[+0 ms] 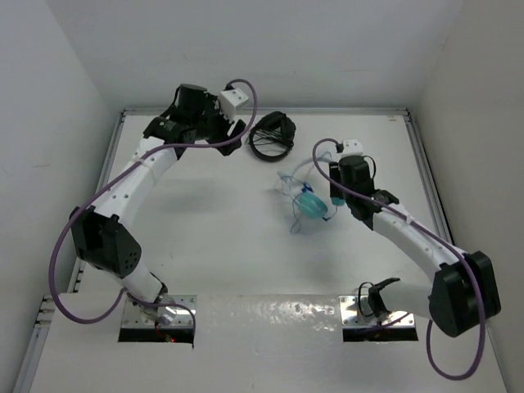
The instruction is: Wrap the headphones
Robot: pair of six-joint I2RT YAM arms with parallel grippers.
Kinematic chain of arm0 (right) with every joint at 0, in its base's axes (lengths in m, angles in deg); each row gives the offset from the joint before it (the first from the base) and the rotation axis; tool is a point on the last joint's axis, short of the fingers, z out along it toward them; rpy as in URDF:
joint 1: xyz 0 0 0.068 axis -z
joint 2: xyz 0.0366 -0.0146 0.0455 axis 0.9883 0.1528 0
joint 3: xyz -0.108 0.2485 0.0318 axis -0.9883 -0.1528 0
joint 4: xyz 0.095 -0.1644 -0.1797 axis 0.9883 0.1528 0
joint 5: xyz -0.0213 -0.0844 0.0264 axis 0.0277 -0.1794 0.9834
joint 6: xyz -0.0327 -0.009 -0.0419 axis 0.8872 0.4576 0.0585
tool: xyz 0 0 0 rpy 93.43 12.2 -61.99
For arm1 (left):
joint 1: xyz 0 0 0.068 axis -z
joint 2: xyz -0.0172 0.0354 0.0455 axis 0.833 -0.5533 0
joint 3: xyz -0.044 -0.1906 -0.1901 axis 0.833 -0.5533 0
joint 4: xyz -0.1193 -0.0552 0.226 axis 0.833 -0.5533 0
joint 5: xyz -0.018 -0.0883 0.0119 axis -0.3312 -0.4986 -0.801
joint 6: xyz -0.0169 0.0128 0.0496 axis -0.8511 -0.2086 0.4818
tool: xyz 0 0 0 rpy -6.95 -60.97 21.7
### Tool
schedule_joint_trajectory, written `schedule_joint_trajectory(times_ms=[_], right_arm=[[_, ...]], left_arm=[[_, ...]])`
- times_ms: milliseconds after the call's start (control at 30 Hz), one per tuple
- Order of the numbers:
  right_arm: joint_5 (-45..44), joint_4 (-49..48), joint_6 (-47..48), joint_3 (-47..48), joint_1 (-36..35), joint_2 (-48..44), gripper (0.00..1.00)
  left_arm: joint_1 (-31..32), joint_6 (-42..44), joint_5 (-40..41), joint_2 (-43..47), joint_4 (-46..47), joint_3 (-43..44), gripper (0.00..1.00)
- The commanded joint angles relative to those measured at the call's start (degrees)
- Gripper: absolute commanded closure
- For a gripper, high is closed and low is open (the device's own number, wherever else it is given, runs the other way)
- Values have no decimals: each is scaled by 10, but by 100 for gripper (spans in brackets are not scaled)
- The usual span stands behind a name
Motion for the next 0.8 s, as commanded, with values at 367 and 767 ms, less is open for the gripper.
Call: schedule_joint_trajectory(times_ms=[367,767], right_arm=[[195,-350,67,77,-111,46,100],[226,-378,59,85,-126,68,100]], left_arm=[[50,10,57,-25,-30,72,35],[60,0,92,-33,4,1,47]])
